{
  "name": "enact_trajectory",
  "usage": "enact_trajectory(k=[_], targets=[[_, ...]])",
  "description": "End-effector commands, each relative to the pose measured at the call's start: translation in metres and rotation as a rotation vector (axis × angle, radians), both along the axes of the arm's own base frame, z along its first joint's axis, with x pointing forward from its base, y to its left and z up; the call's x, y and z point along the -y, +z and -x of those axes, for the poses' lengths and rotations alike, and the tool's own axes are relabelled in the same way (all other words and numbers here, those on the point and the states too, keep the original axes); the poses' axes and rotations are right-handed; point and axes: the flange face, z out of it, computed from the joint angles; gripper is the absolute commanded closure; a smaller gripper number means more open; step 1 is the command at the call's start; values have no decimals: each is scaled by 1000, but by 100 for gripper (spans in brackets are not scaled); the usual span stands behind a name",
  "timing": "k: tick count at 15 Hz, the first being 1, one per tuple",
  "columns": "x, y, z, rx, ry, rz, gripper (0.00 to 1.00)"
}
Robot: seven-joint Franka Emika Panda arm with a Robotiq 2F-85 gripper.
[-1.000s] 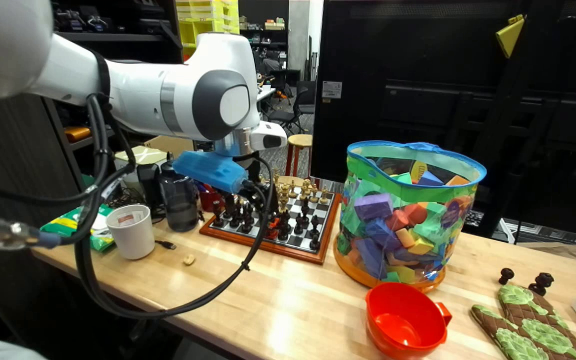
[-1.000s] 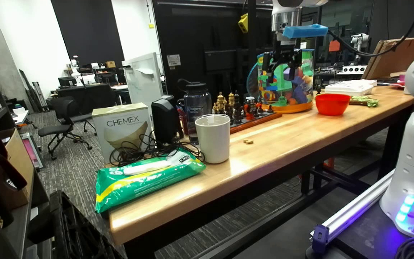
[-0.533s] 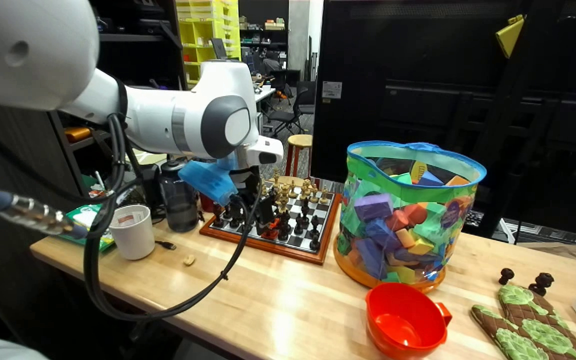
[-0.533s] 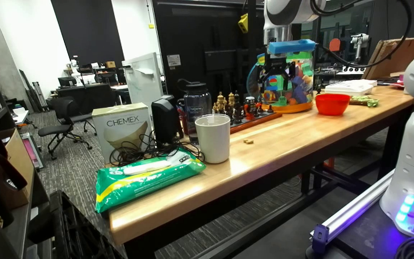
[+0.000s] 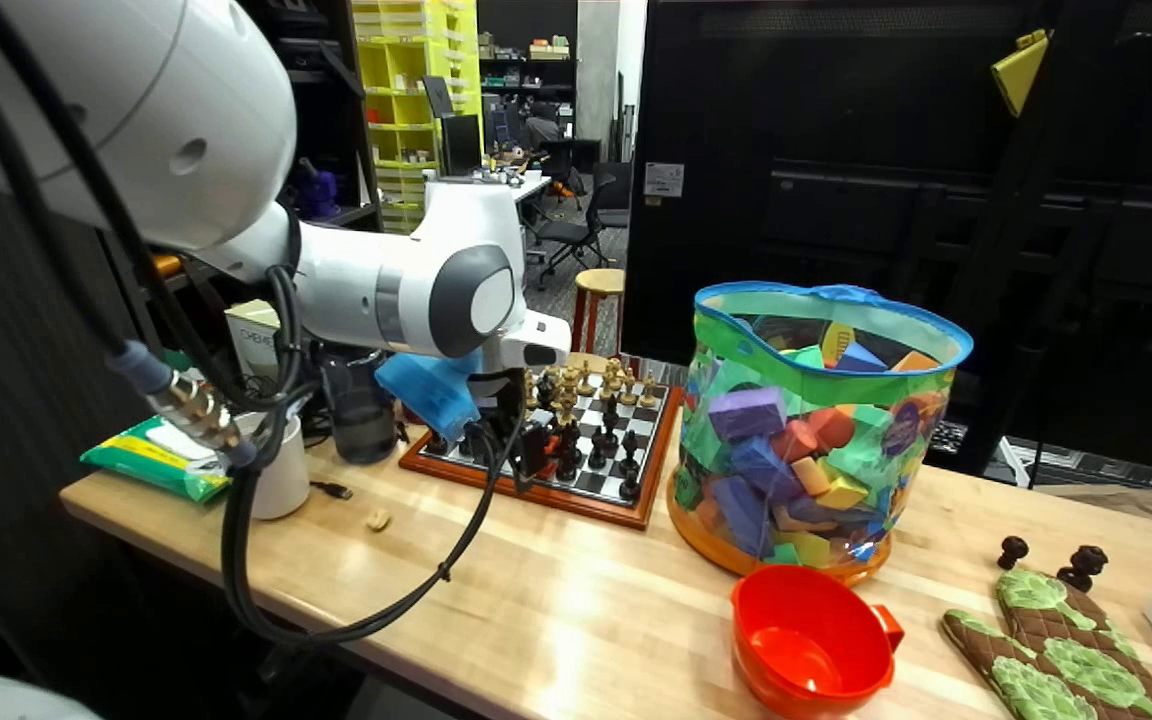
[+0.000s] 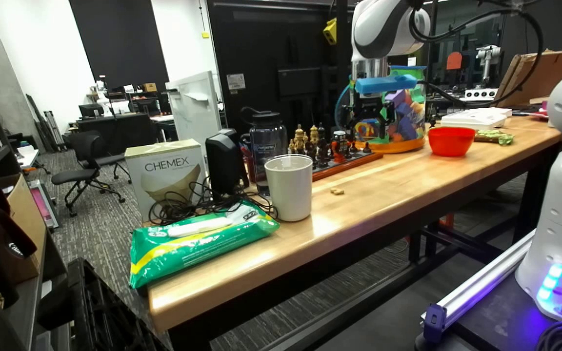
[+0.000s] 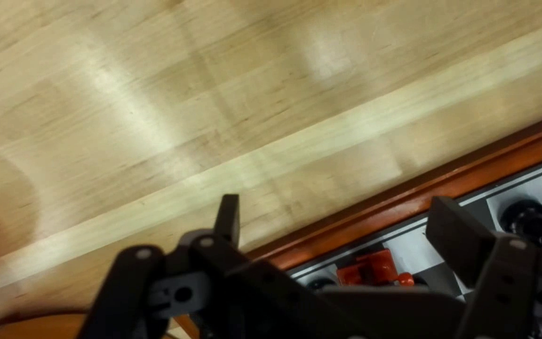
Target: Remove the green block from the bag.
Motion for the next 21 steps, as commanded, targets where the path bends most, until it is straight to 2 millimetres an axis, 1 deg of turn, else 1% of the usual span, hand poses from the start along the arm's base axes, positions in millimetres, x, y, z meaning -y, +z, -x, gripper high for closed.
enact_trajectory(k=[1,5,9,13,15,19,21], targets=[[3,-5,-6,-7,36,19,0],[8,-4,-4,-19,100,51,0],[11,5,3,-25,199,62,0],[16,14,6,-14,231,90,0],[20,19,8,2,227,105,0],[30,33,6,42,157,112,0],[36,44,5,59,119,95,0]])
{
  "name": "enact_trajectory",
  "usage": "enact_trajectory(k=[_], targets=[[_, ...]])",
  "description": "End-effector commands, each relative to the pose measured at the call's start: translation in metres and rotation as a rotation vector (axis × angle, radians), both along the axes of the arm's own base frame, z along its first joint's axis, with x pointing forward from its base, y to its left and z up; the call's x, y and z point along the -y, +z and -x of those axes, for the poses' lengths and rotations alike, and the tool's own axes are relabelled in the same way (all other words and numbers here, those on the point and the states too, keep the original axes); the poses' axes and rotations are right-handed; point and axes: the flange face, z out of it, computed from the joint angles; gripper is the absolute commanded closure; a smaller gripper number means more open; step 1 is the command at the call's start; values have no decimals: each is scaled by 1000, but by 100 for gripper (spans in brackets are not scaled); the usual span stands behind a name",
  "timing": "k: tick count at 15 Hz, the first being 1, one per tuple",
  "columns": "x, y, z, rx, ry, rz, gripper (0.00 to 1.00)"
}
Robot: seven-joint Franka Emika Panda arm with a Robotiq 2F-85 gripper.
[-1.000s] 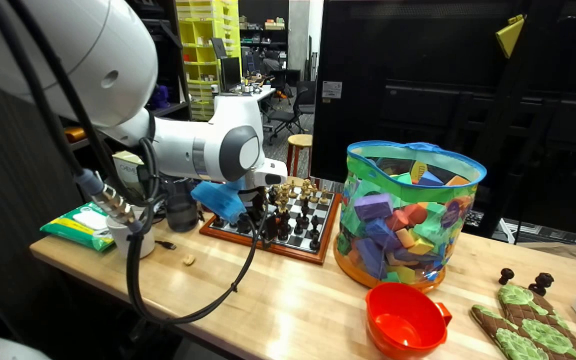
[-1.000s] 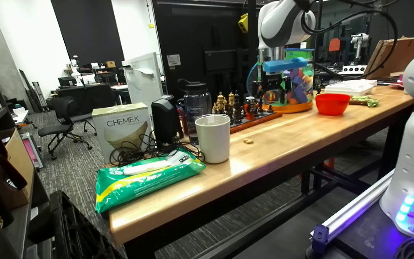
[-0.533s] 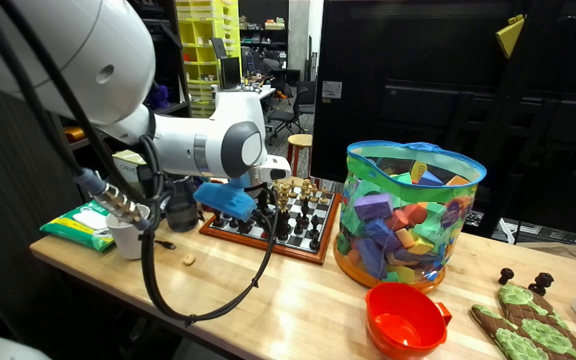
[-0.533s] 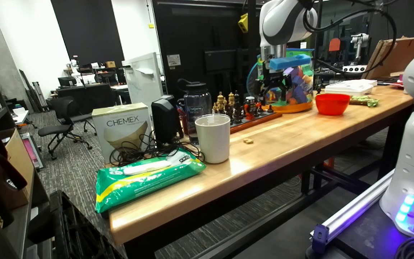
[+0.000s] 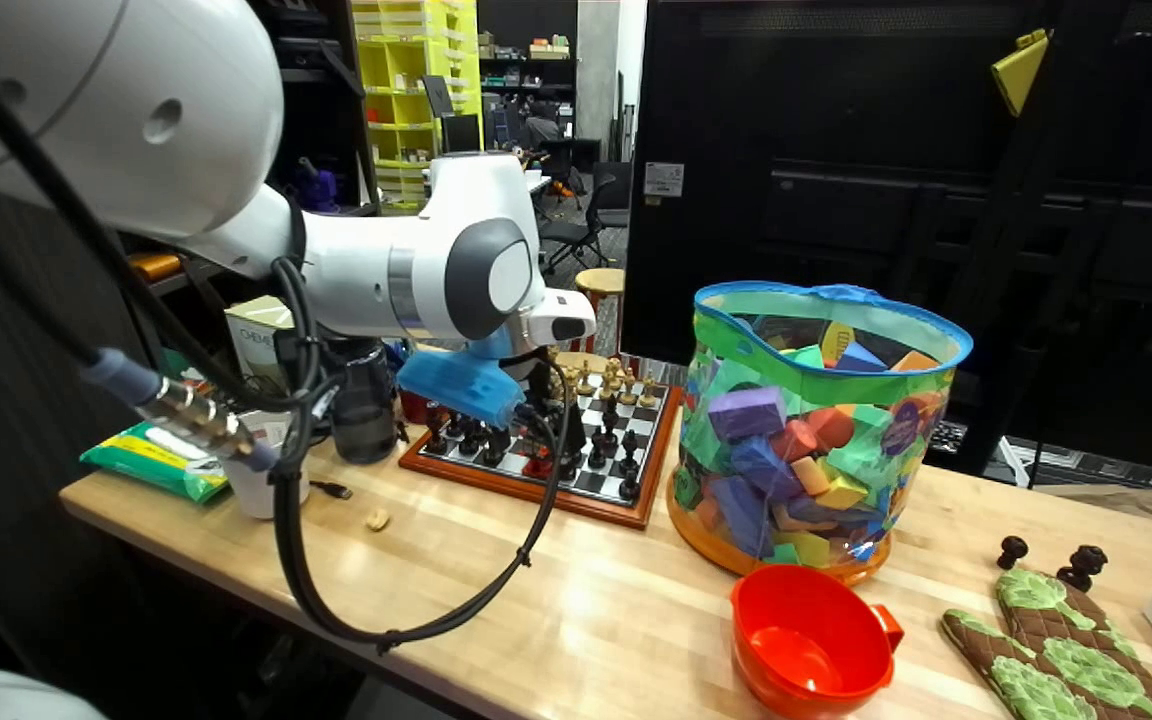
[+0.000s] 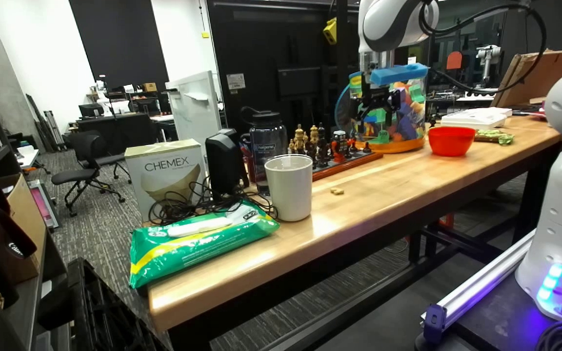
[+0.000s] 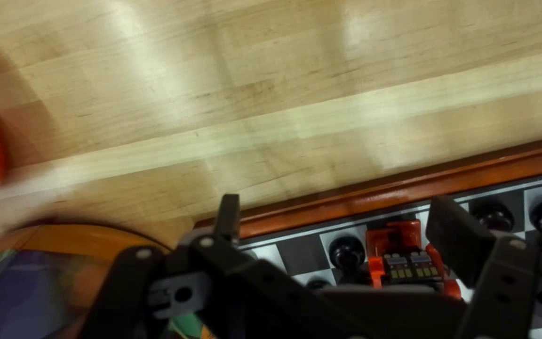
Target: Remove the green block from the bag.
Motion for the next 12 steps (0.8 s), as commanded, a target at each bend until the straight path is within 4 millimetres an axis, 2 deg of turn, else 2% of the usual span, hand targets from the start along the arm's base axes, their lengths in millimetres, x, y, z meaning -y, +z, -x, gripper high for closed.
enact_trajectory(k=[1,12], targets=[[12,26,2,42,-64,-12,0],[49,112,-6,220,-401,-85,0]])
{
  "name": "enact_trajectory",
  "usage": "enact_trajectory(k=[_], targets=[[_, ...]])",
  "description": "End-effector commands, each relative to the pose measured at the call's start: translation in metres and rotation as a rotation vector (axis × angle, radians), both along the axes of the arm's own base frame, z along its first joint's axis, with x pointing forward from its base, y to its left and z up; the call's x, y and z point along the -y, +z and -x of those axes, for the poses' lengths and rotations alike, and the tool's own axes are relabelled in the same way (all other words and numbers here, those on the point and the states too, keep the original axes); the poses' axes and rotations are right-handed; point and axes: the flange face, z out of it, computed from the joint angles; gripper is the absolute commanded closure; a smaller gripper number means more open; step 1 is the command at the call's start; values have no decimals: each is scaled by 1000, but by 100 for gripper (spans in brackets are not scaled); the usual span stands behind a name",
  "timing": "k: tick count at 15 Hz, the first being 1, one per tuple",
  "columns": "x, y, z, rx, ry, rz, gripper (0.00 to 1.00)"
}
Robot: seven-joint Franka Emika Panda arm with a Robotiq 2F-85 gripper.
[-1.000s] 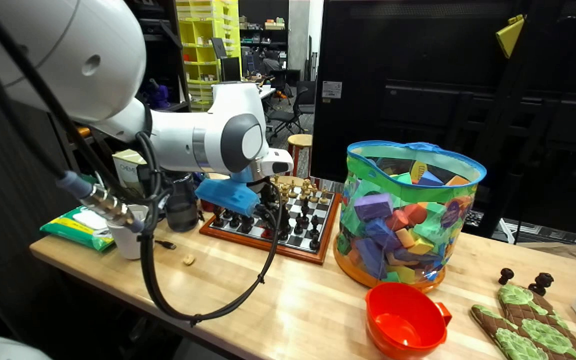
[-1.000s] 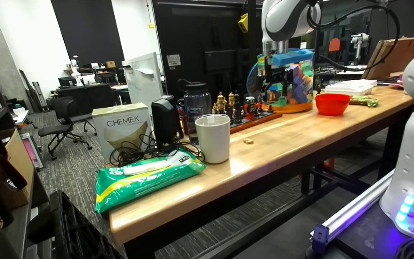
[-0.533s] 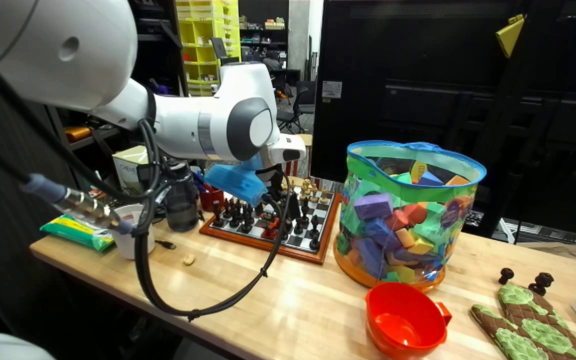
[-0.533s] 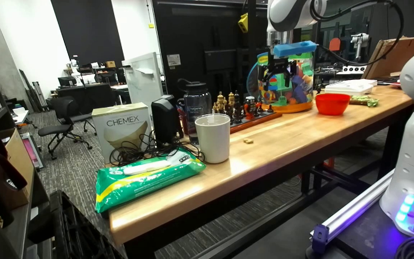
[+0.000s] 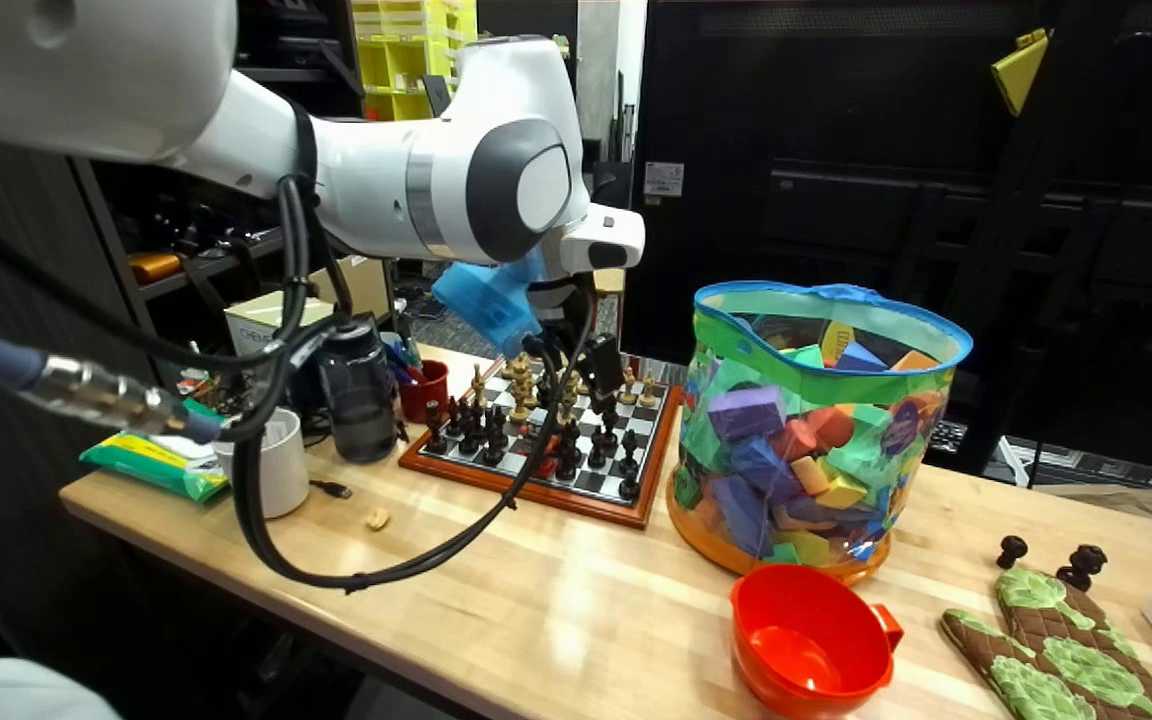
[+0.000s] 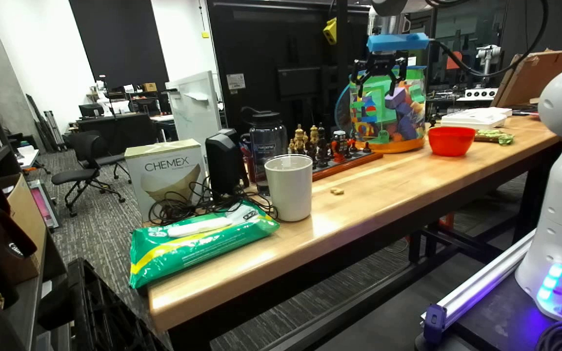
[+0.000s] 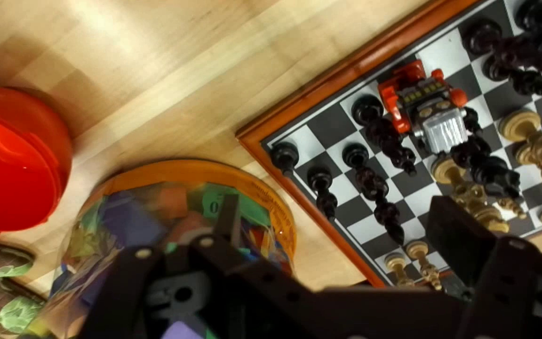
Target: Remove the green block from the bag.
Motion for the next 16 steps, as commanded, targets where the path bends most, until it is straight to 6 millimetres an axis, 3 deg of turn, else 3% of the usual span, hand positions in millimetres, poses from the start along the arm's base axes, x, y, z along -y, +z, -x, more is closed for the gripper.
enact_trajectory(k=[1,9,16], targets=[[12,33,3,54,-128,-39,0],[43,90,-9,192,-355,-95,0],[85,118,-23,239,-555,-153,0]])
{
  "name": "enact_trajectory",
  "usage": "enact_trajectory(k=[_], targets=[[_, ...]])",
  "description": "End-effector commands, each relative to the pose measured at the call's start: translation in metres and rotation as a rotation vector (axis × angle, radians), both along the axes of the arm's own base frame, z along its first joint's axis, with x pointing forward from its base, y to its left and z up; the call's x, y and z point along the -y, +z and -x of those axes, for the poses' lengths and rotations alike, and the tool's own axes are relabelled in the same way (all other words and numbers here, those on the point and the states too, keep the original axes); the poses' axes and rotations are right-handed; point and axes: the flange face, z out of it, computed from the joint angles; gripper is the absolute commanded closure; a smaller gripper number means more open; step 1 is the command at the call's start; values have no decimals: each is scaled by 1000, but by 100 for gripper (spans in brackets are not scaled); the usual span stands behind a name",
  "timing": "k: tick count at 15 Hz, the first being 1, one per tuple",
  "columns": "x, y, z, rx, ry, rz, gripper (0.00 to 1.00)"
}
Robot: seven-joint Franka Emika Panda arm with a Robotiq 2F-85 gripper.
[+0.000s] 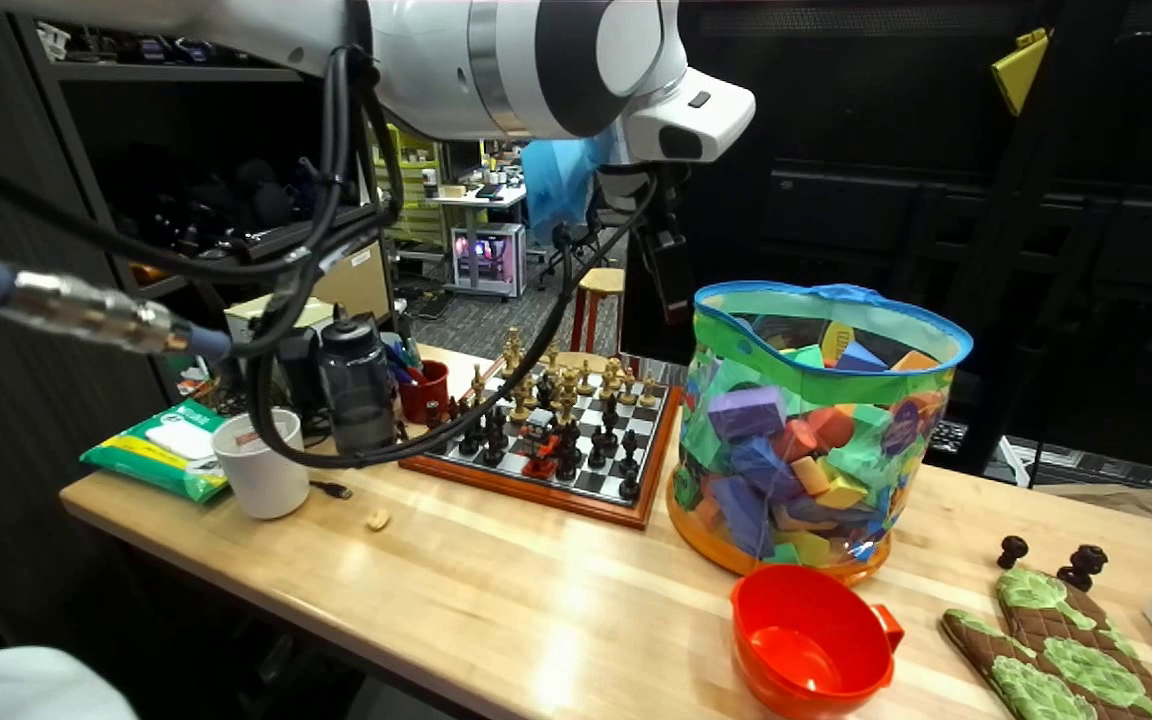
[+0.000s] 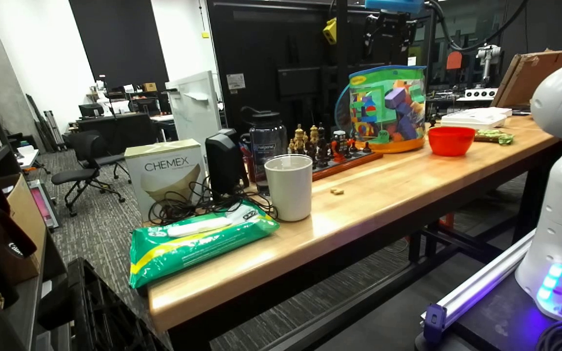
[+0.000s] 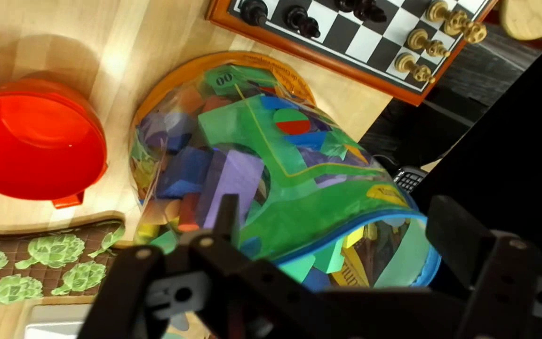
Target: Remove the green block from the bag.
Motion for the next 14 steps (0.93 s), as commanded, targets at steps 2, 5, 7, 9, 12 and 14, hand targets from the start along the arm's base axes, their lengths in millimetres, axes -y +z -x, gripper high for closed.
enact_trajectory(k=[2,5,7,9,12,14], targets=[[27,19,-17,21,-104,-45,0],[41,28,-27,30,-131,-65,0],[47,32,-31,28,-140,-67,0],[49,33,-32,16,-133,-66,0],[50,25,-31,21,-126,-44,0],[50,23,-32,19,-125,-44,0]])
